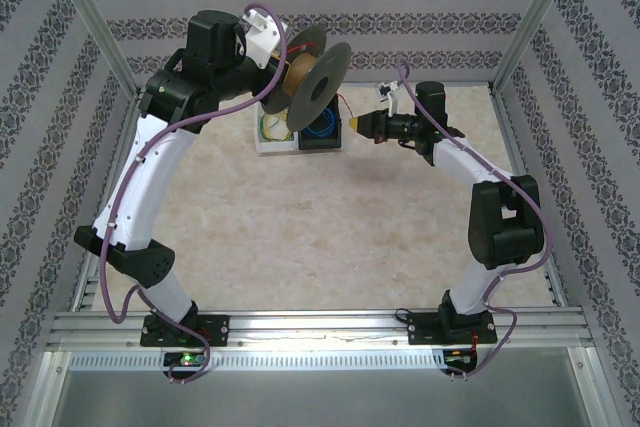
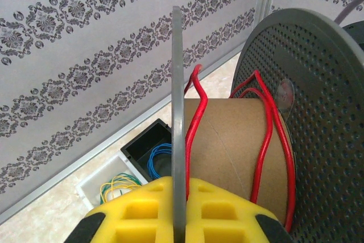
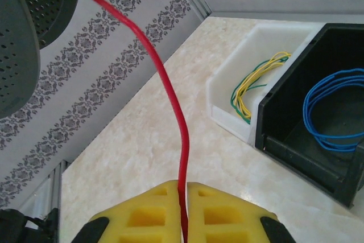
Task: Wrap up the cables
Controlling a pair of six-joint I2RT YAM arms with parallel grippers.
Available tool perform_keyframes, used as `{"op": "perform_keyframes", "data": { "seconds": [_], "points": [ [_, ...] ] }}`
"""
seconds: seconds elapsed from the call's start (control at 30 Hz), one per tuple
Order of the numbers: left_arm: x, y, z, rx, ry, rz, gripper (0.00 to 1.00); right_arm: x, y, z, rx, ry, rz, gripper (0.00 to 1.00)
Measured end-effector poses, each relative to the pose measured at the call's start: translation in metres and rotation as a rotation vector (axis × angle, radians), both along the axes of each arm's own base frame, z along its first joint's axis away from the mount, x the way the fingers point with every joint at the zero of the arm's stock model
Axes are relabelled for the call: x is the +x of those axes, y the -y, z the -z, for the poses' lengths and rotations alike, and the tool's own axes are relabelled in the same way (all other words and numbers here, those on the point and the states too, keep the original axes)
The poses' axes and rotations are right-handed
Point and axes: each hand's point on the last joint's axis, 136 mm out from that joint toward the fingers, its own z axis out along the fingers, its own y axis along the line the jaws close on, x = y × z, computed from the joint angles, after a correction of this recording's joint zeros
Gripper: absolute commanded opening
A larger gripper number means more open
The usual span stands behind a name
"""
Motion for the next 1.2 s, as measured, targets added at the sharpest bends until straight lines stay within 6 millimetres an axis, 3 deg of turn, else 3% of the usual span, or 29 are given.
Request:
{"op": "perform_keyframes", "data": {
  "seconds": [0.23, 0.43, 0.8, 1.0, 1.2],
  "points": [
    [0.0, 0.0, 0.0, 0.0, 0.0, -0.001, 0.0, -0.002, 0.0, 0.002, -0.008, 0.002, -0.004, 0.0],
    [0.006, 0.001, 0.006, 0.005, -0.013, -0.01, 0.0, -0.021, -0.009, 0.002, -0.058, 0.002, -0.016, 0.0],
    [0.048, 0.02, 0.023, -0.036, -0.046, -0.039, 0.0, -0.09, -0.087, 0.021, -0.25, -0.015, -0.155, 0.0],
    [0.069, 0.025, 0.051, -0.007, -0.092, -0.068, 0.0, -0.104, -0.113, -0.015, -0.296, 0.075, -0.196, 0.0],
    [0.082, 0.023, 0.07, 0.025, -0.116, -0.103, 0.0, -0.112, -0.106, -0.08, -0.3, 0.205, -0.177, 0.0]
  ]
}}
